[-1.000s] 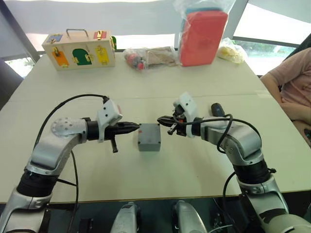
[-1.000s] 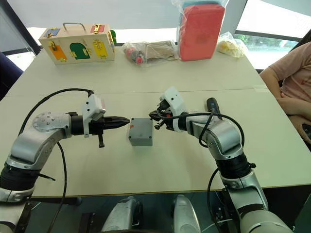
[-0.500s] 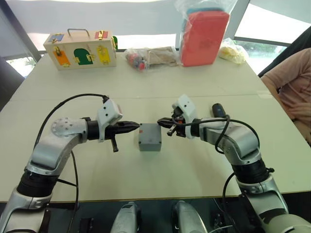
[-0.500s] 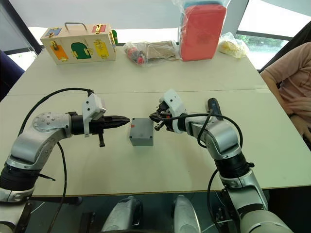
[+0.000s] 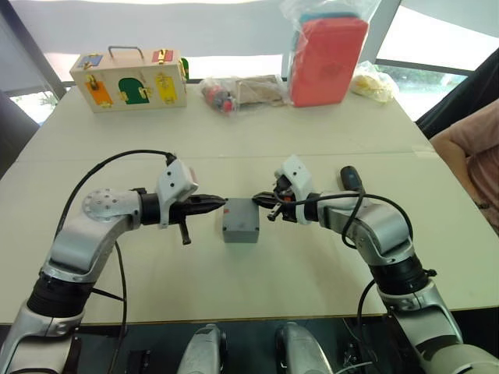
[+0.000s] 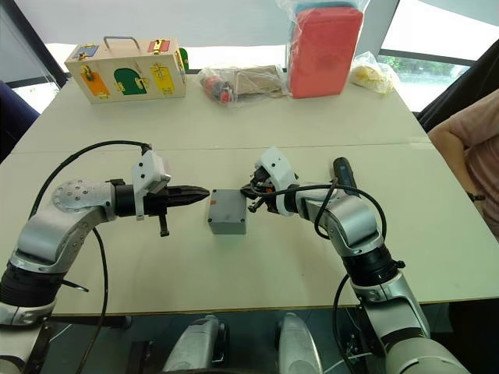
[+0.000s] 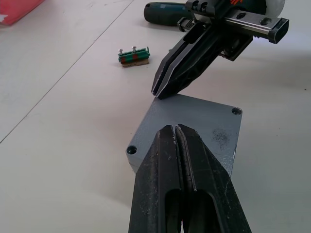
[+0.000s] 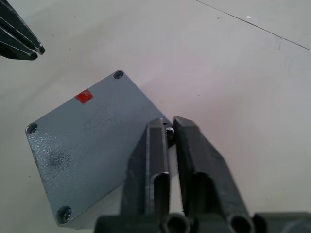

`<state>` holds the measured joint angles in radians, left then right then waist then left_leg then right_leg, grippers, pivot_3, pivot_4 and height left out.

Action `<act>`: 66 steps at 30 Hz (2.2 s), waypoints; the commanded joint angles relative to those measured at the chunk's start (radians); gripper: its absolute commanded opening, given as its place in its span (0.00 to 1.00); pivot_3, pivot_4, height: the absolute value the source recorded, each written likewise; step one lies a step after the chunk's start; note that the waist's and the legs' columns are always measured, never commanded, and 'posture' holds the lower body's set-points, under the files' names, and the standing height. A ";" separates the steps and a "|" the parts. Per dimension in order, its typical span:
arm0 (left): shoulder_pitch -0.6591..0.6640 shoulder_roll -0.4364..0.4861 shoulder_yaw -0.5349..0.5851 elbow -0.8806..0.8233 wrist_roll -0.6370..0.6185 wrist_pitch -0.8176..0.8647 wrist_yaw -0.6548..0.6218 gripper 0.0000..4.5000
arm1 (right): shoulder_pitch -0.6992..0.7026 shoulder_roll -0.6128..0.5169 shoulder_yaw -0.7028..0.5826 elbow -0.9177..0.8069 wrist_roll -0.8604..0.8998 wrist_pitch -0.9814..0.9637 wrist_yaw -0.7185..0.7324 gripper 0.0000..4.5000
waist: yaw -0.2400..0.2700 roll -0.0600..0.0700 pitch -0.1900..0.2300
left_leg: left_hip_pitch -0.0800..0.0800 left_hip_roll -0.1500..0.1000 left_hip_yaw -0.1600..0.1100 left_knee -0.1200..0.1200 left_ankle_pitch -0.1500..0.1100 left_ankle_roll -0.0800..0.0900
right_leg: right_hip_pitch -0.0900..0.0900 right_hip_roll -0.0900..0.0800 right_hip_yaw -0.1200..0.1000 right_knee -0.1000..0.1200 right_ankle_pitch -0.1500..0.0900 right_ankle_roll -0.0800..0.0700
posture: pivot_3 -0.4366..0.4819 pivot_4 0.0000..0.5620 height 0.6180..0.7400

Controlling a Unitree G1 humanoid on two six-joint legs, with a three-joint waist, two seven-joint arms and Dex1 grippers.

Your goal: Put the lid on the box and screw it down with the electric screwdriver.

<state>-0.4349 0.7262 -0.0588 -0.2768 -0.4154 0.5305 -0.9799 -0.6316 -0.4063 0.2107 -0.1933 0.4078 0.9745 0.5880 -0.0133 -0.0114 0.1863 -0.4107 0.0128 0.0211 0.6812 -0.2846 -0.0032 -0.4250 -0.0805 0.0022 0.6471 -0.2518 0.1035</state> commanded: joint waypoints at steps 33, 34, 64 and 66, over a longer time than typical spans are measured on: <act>-0.140 -0.157 -0.060 0.069 -0.005 -0.148 -0.077 0.00 | -0.406 -0.540 0.206 0.487 -0.061 0.482 0.173 0.99 | 0.000 0.001 0.001 | -0.001 0.000 0.002 0.001 -0.001 0.001 | -0.001 -0.001 0.001 -0.001 0.000 0.000 | 0.48 0.27 0.92; -0.140 -0.159 -0.062 0.065 -0.005 -0.148 -0.076 0.00 | -0.416 -0.535 0.225 0.507 -0.069 0.475 0.183 0.99 | 0.000 0.001 0.001 | -0.001 0.000 0.002 0.001 -0.001 0.001 | -0.001 -0.001 0.001 -0.001 0.000 0.000 | 0.48 0.27 0.92; -0.136 -0.083 -0.031 0.043 0.029 -0.117 -0.003 0.00 | -0.509 -0.333 -0.209 0.318 -0.052 0.338 0.192 0.40 | 0.001 0.005 0.004 | -0.004 -0.001 0.001 0.000 -0.001 0.001 | -0.004 -0.001 0.001 -0.001 0.000 0.000 | 0.48 0.27 0.92; -0.150 -0.067 -0.028 0.059 0.025 -0.115 -0.019 0.00 | -0.483 -0.190 -0.405 0.201 0.033 0.299 0.124 0.40 | -0.013 0.004 0.004 | -0.004 0.001 0.001 0.000 -0.001 0.001 | -0.005 0.001 0.001 -0.001 0.000 0.000 | 0.48 0.27 0.92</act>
<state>-0.5578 0.6465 -0.1184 -0.2131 -0.3909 0.4253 -0.9861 -1.1076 -0.6743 -0.0238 0.1500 0.3424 1.3319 0.7571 -0.0261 -0.0070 0.1901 -0.4141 0.0144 0.0225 0.6807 -0.2852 -0.0020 -0.4302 -0.0783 0.0034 0.6471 -0.2517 0.1036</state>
